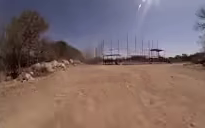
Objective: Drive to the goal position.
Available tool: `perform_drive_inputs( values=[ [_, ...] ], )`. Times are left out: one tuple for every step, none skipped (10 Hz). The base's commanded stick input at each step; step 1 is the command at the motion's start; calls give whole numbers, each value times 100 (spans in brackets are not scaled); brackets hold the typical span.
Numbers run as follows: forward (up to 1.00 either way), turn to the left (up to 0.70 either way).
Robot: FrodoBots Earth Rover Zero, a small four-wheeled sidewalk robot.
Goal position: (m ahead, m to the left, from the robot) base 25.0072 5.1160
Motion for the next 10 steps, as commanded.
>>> perform_drive_inputs(
  values=[
    [100,0],
    [100,0],
    [100,0],
    [100,0],
    [100,0],
    [100,0],
    [100,0],
    [100,0],
    [100,0],
    [100,0]
  ],
)
